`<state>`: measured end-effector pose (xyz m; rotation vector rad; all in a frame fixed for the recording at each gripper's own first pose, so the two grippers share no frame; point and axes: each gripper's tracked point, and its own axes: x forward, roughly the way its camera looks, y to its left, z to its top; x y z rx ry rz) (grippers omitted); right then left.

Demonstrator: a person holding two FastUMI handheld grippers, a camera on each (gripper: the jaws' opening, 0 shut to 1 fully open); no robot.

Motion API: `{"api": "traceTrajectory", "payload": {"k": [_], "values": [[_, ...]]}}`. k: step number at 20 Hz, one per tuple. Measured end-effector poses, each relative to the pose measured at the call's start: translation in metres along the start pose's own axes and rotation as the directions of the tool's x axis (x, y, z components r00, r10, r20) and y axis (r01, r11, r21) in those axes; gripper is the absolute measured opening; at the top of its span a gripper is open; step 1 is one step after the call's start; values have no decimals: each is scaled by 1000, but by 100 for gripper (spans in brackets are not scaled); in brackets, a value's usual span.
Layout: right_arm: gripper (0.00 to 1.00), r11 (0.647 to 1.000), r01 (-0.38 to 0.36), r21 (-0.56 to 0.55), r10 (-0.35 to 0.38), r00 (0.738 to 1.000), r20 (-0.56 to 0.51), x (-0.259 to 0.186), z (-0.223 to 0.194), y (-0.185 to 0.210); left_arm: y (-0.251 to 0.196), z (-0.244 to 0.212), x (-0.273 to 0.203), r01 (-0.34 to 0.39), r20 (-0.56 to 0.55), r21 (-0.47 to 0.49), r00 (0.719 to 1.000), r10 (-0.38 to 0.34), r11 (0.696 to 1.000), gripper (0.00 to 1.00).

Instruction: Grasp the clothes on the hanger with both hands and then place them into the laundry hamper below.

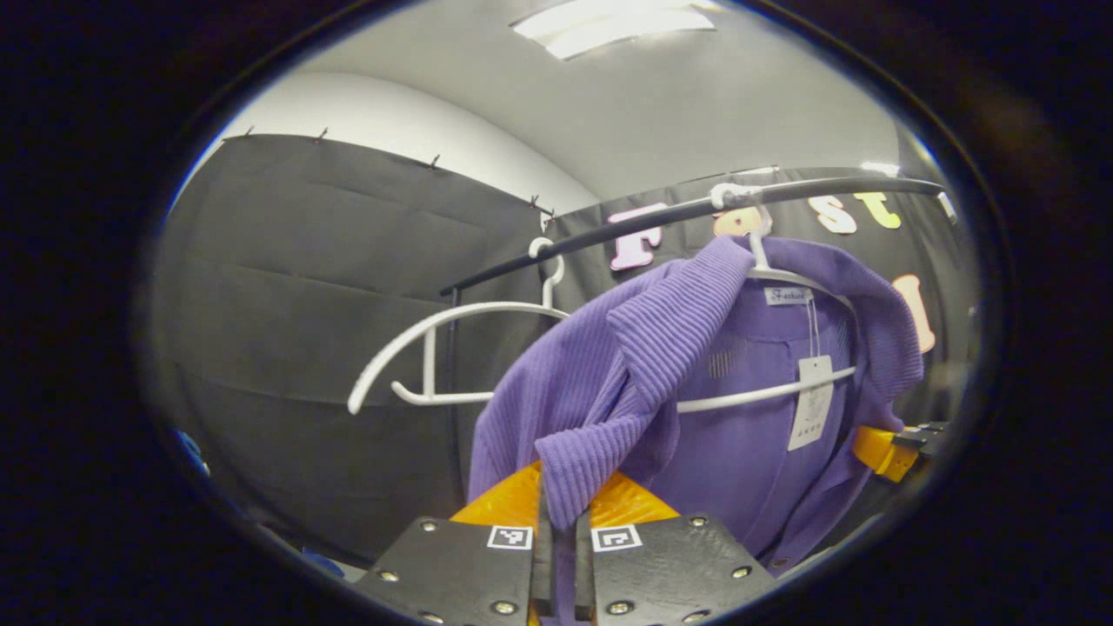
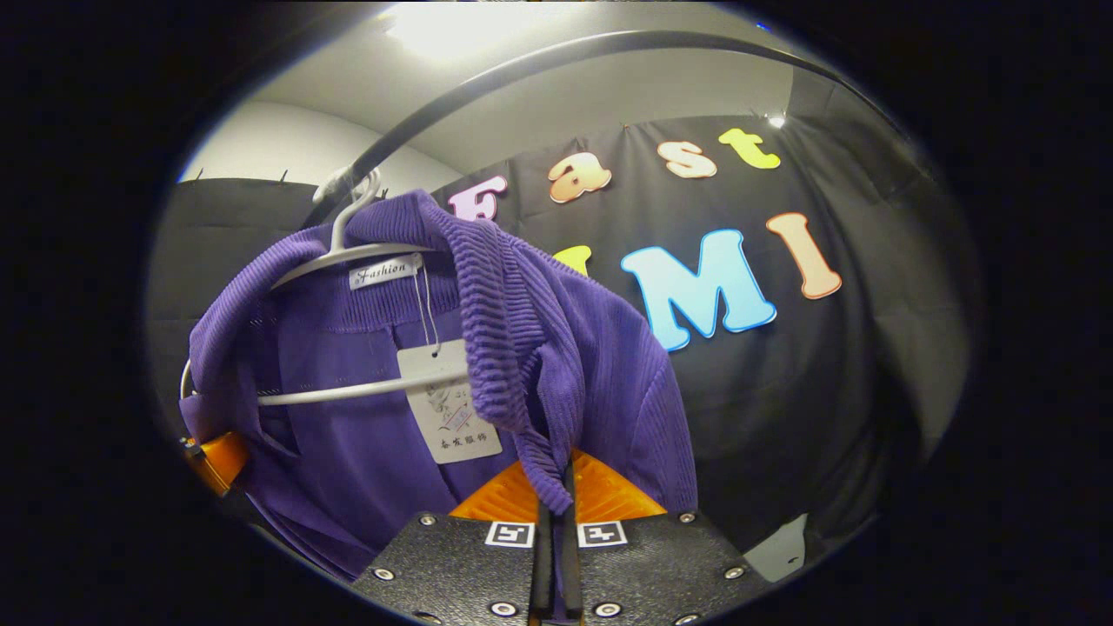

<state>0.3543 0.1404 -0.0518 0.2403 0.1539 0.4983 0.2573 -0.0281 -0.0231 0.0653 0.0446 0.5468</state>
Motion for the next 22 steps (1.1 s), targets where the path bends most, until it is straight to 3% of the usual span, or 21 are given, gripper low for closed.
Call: {"api": "traceTrajectory", "payload": {"k": [3, 4, 5, 10, 14, 17, 21, 22], "values": [[4, 1000, 21, -8, -20, 997, 76, -7, 28, -11, -3, 7, -9, 45, -4, -33, 999, -45, 998, 2], [4, 999, 31, -11, -30, 995, 94, -11, 38, -13, -1, 14, -16, 56, 2, -39, 998, -56, 998, 7], [4, 999, 41, -14, -39, 993, 115, -16, 47, -14, 4, 23, -27, 62, 17, -41, 998, -61, 997, 2], [4, 994, 101, -39, -89, 965, 246, -25, 104, -36, 11, 60, -46, 99, 51, -23, 994, -98, 995, 6], [4, 988, 143, -58, -117, 940, 320, -22, 139, -53, 34, 88, -50, 77, 95, -3, 993, -76, 997, 0], [4, 984, 162, -70, -127, 925, 357, -19, 157, -62, 46, 111, -46, 67, 144, 45, 987, -73, 997, 5], [4, 978, 168, -120, -109, 914, 390, -12, 169, -62, 59, 132, -36, 41, 194, 115, 979, -63, 992, 5], [4, 977, 166, -131, -102, 913, 394, -10, 170, -62, 63, 136, -33, 30, 205, 127, 977, -55, 991, 0]]}}
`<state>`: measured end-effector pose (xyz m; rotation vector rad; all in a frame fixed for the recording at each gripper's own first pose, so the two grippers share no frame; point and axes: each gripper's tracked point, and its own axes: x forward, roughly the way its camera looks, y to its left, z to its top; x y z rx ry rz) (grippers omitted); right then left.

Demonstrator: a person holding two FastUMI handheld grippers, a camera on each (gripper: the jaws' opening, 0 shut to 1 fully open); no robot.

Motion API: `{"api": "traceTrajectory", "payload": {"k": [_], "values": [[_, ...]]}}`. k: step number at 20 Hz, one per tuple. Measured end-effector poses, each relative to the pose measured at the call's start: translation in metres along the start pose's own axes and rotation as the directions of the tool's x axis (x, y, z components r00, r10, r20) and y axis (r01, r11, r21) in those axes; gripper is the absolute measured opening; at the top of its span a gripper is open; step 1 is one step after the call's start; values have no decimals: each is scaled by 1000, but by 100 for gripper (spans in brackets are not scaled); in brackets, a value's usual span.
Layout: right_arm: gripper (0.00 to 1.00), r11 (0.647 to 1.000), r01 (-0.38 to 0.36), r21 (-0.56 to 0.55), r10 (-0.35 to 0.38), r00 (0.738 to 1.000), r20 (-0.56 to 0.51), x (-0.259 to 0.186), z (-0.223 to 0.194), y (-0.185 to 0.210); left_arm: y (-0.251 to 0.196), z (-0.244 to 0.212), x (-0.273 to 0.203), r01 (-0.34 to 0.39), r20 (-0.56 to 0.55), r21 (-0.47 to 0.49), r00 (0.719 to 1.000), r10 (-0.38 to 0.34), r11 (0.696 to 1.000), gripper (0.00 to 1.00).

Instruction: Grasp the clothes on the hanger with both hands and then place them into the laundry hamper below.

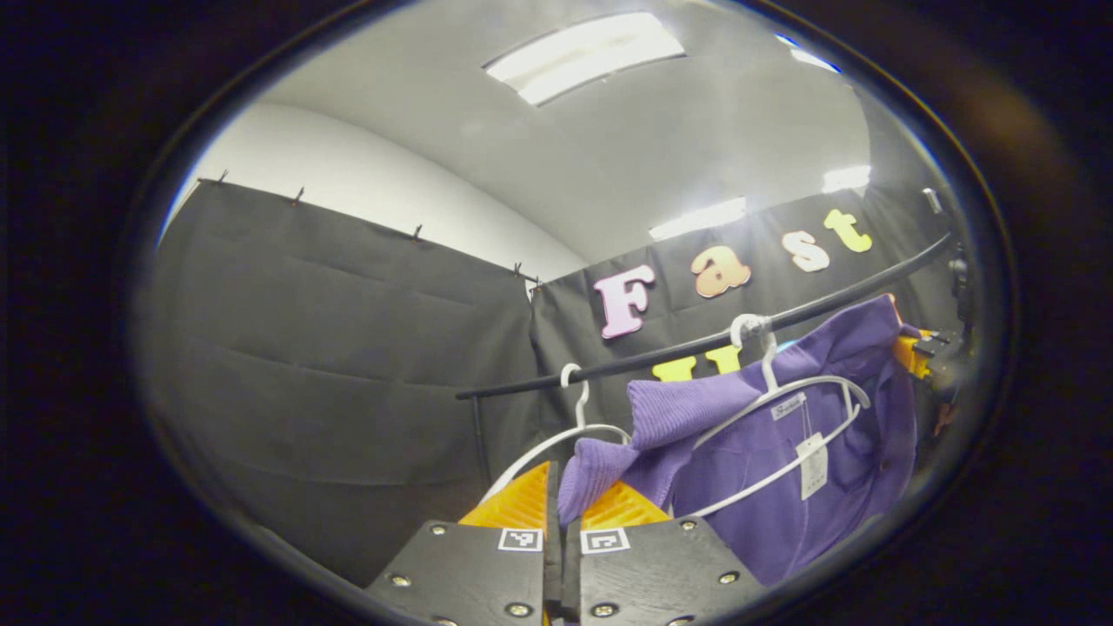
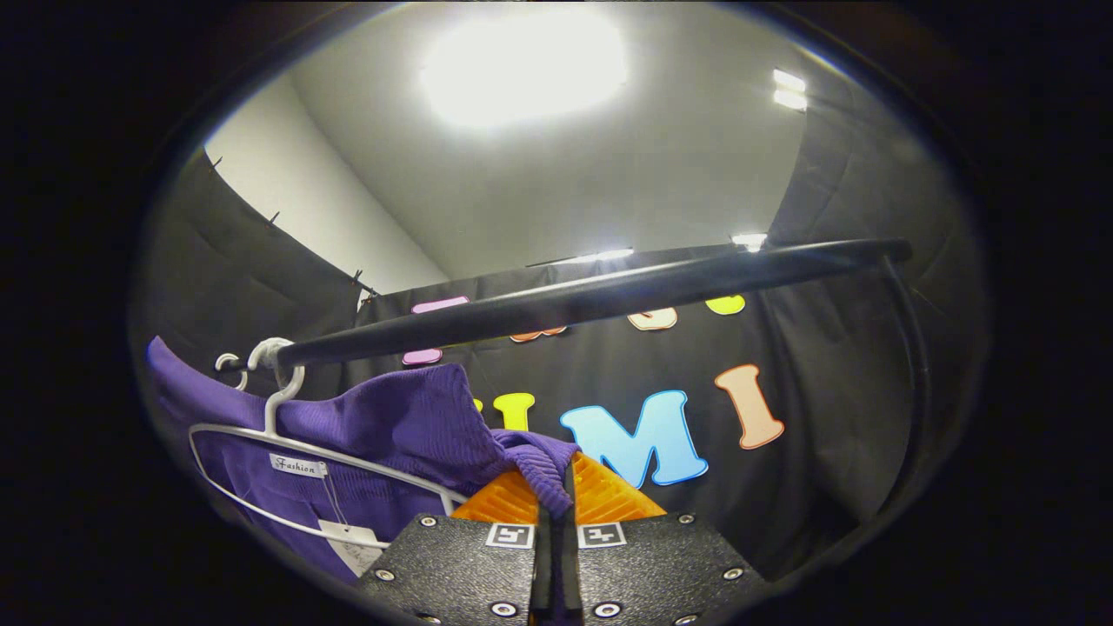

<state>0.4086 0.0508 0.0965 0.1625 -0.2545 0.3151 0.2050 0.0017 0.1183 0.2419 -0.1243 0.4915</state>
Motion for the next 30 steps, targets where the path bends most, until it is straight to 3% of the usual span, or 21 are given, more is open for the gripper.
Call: {"api": "traceTrajectory", "payload": {"k": [1, 3, 7, 10, 19, 25, 27, 29, 30], "values": [[4, 1000, -4, -9, 4, 1000, 2, 4, -1, 1, 6, 2, 7, -10, 9, 19, 1000, 10, 1000, 5], [5, 1000, -8, -26, 8, 1000, 0, 15, -7, 2, 16, 6, 22, -27, 26, 45, 999, 26, 999, 1], [4, 999, -9, -35, 8, 999, -49, 31, -36, 4, 30, 3, 57, -40, 36, 77, 999, 37, 996, 5], [5, 999, -15, -30, 12, 993, -113, 40, -66, 9, 33, -1, 73, -27, 37, 83, 999, 24, 996, 1], [4, 991, -34, 126, 70, 954, -291, 49, -137, 12, 30, -54, 75, 14, -49, 35, 999, -13, 999, 0], [4, 955, -40, 295, 156, 911, -381, 50, -170, 23, 27, -84, 73, 6, -101, -46, 995, -11, 999, 1], [4, 951, 0, 310, 140, 893, -428, 48, -186, 14, 28, -86, 66, 7, -111, -38, 994, -11, 999, 5], [4, 943, 14, 333, 160, 857, -489, 35, -209, 16, 17, -93, 59, 18, -134, -84, 991, -29, 996, 1], [4, 944, 13, 328, 159, 856, -491, 28, -213, 15, 16, -98, 57, 13, -138, -82, 990, -24, 997, 5]]}}
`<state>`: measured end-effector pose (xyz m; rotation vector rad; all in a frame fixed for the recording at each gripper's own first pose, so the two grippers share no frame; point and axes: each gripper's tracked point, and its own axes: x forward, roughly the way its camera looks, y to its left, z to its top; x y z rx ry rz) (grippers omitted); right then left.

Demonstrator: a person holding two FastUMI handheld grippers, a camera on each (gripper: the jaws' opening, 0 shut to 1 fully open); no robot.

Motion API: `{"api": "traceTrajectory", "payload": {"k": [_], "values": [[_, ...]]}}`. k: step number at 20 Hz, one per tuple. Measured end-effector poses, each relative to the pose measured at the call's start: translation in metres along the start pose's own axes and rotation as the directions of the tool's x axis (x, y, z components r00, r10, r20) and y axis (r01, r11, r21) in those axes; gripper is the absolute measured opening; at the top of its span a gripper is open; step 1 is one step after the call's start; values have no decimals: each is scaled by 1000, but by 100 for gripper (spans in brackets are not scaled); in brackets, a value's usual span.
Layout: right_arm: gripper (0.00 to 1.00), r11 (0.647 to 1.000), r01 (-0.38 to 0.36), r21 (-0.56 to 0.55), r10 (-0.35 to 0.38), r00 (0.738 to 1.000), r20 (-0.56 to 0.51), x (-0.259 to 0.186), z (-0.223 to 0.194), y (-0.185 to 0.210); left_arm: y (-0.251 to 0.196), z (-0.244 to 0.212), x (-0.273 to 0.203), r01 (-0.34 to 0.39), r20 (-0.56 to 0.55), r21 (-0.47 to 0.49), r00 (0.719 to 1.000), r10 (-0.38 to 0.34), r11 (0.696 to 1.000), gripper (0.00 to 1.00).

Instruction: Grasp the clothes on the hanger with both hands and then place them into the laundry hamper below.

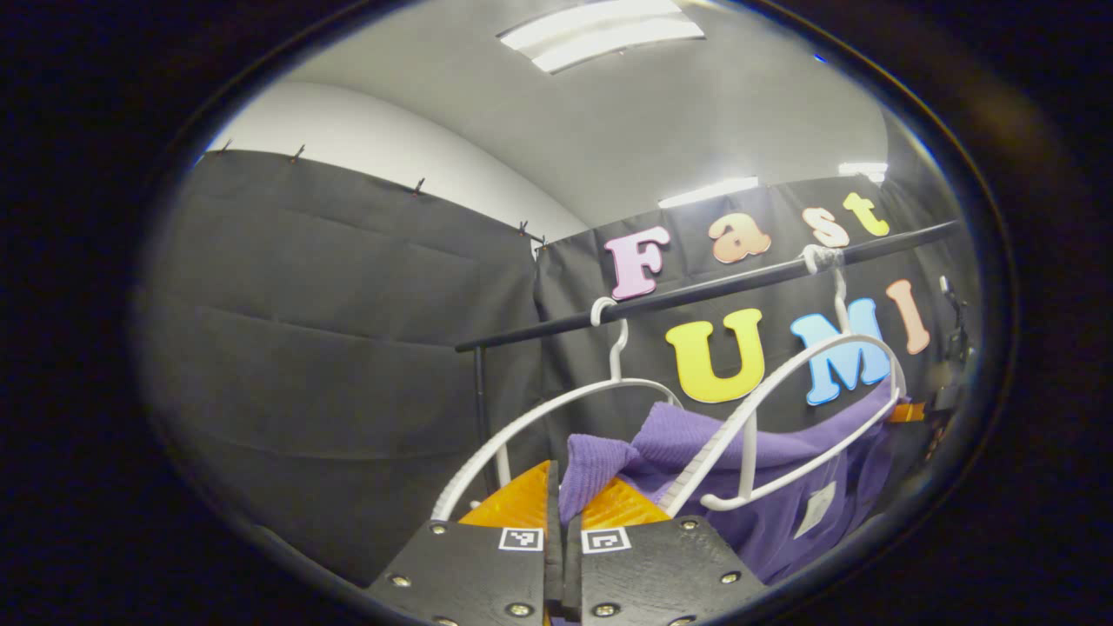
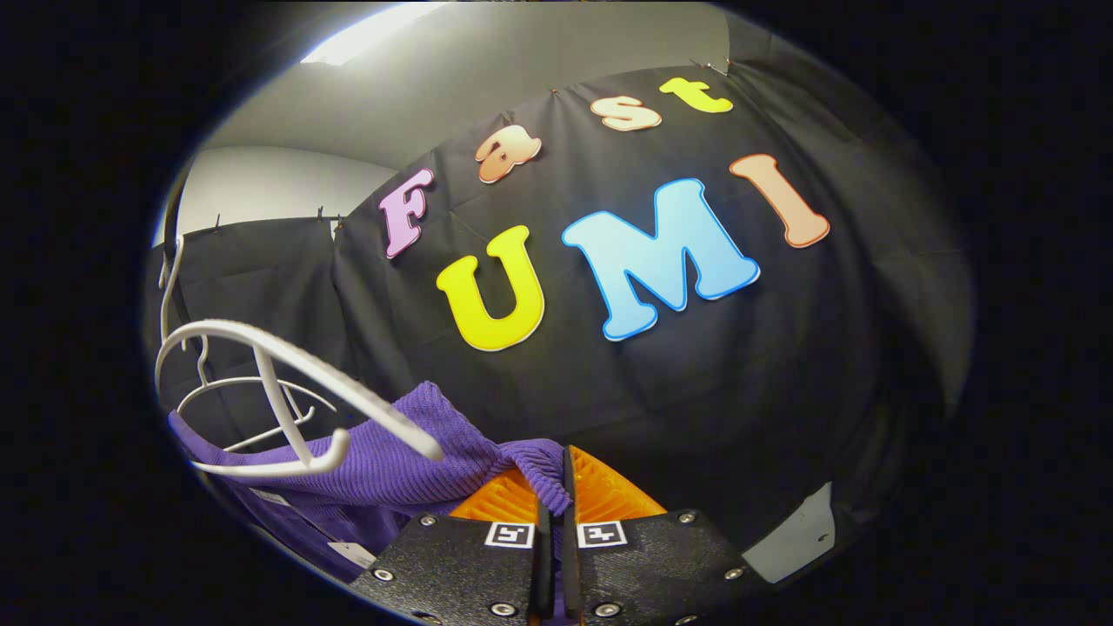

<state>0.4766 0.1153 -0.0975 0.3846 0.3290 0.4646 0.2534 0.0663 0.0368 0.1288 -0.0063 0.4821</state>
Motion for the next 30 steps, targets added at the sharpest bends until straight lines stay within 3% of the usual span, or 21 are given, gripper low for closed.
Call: {"api": "traceTrajectory", "payload": {"k": [7, 11, 16, 22, 30], "values": [[4, 998, 19, -64, -21, 1000, -20, -41, -35, -10, 11, -25, -34, -10, -26, 12, 1000, 10, 1000, 1], [4, 989, 3, -146, -1, 1000, 11, -80, -38, 5, 22, -24, -62, -11, -11, -7, 1000, 11, 1000, 1], [4, 988, -6, -155, 15, 999, 53, -128, -27, 27, 33, -20, -95, 6, -3, -63, 1000, -6, 998, 1], [4, 984, -38, -174, 54, 994, 92, -192, -10, 67, 39, -4, -127, 106, 15, -126, 994, -105, 986, 6], [4, 977, -98, -189, 105, 994, 29, -266, -51, 125, 1, -13, -175, 257, -8, -181, 965, -263, 949, 1]]}}
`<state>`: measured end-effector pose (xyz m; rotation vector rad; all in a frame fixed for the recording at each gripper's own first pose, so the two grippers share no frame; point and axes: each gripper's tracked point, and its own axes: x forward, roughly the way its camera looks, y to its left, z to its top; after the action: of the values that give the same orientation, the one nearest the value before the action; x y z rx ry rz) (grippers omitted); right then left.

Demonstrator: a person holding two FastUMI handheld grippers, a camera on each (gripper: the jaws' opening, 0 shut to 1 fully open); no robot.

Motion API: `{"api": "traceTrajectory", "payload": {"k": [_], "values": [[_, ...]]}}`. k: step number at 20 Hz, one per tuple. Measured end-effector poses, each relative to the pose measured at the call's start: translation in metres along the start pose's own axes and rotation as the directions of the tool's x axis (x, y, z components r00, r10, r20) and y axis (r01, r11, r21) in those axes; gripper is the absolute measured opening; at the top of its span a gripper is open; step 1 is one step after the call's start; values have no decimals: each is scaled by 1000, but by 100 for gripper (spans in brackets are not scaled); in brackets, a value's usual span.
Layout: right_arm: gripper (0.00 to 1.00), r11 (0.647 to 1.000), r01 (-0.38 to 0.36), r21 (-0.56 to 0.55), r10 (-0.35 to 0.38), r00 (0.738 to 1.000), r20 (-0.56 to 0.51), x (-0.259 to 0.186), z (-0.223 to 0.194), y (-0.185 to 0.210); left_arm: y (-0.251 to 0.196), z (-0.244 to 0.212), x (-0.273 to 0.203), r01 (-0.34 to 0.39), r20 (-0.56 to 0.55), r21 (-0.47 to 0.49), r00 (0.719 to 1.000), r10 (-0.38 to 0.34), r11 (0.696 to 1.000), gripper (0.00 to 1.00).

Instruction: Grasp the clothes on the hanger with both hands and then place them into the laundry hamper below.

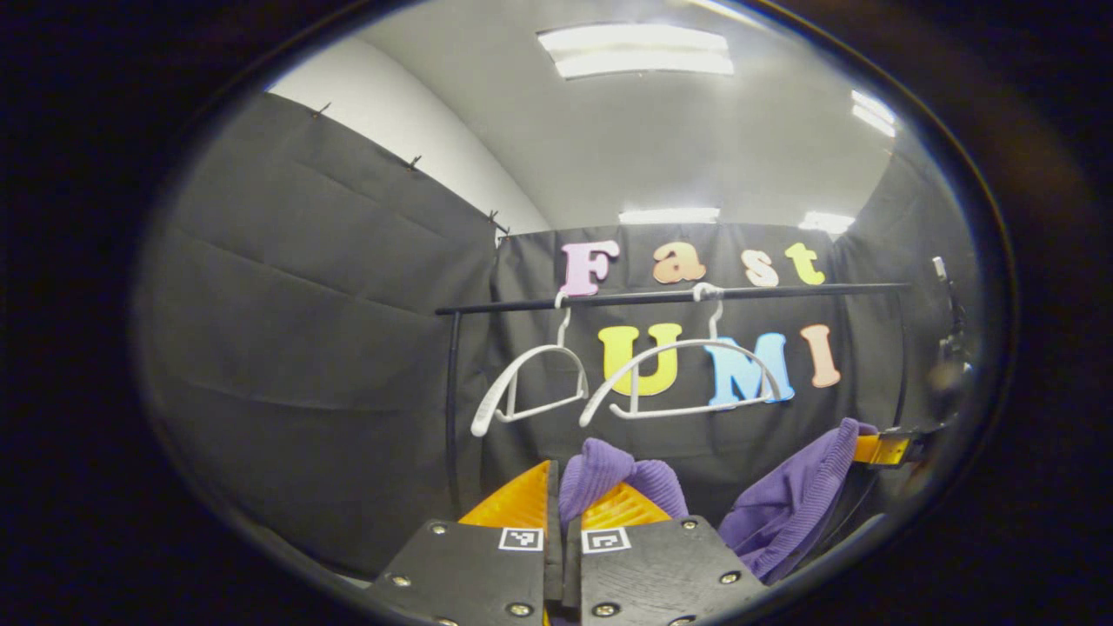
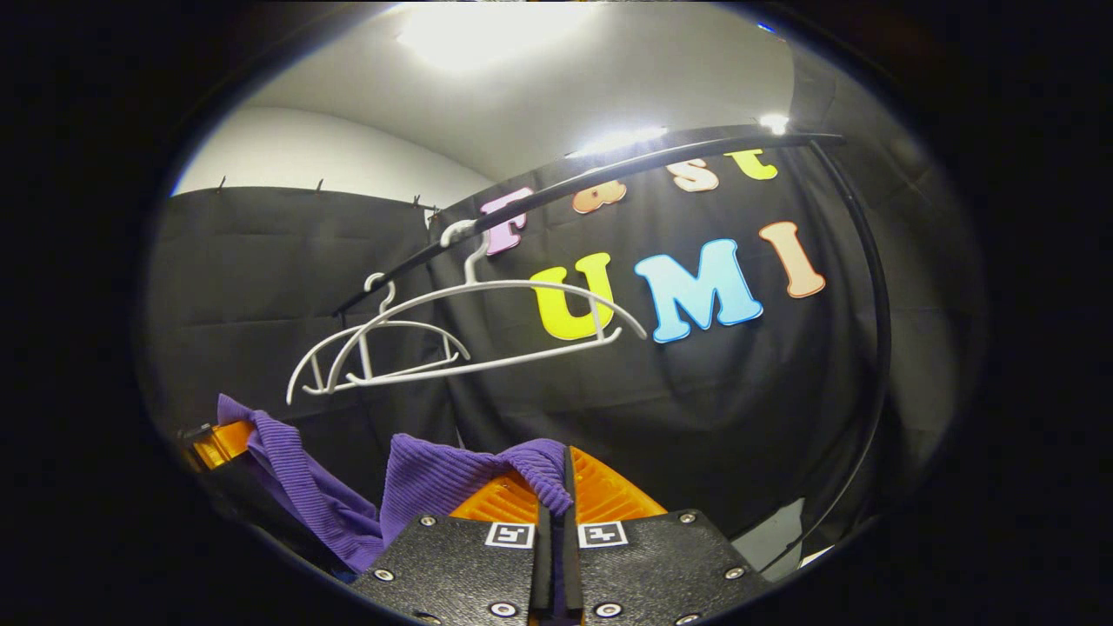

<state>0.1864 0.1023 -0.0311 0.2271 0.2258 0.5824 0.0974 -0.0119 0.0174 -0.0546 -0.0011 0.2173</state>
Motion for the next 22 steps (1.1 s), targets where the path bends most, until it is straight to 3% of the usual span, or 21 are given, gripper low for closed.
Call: {"api": "traceTrajectory", "payload": {"k": [1, 2, 7, 8, 11, 14, 15, 22], "values": [[4, 1000, -12, -2, 12, 1000, -14, -7, -8, 9, -7, -6, -4, 23, -16, -16, 1000, -23, 1000, 5], [4, 1000, -26, -7, 26, 999, -31, -12, -16, 19, -10, -13, -9, 39, -28, -31, 999, -39, 999, 1], [5, 998, -60, -30, 55, 987, -152, -35, -82, 52, -26, -65, -25, 102, -153, -74, 982, -113, 992, 1], [5, 997, -63, -40, 54, 982, -179, -40, -96, 56, -30, -77, -27, 115, -179, -72, 976, -126, 991, 5], [5, 995, -55, -79, 33, 967, -254, -48, -138, 56, -41, -119, -33, 144, -243, -40, 958, -150, 989, 1], [6, 995, -27, -91, -6, 940, -341, -58, -185, 46, -47, -172, -34, 157, -345, -34, 925, -159, 987, 5], [6, 995, -15, -100, -23, 931, -364, -59, -197, 45, -45, -187, -33, 158, -373, -28, 915, -157, 987, 1], [10, 987, 13, -157, -95, 844, -527, -89, -279, 31, -42, -281, -71, 214, -557, 20, 814, -167, 977, 0]]}}
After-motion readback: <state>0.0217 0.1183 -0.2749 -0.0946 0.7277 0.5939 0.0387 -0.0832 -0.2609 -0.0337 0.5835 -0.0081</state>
